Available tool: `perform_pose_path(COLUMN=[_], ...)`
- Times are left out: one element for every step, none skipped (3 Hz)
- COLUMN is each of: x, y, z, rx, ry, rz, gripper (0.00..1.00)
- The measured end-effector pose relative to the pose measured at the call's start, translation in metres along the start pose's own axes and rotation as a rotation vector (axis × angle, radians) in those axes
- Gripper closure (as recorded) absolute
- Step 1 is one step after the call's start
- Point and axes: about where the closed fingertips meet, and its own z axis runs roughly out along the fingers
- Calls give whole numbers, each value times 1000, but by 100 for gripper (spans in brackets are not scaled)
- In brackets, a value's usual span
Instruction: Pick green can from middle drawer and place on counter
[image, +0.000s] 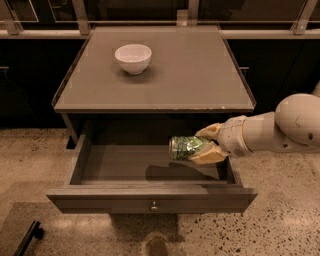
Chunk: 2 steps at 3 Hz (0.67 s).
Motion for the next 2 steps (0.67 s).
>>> perform_pose_path(x=[-35, -70], y=[-16, -49], z=[-16, -32], rx=[-30, -54], ry=[-85, -148], rz=[-102, -179], gripper=[100, 100])
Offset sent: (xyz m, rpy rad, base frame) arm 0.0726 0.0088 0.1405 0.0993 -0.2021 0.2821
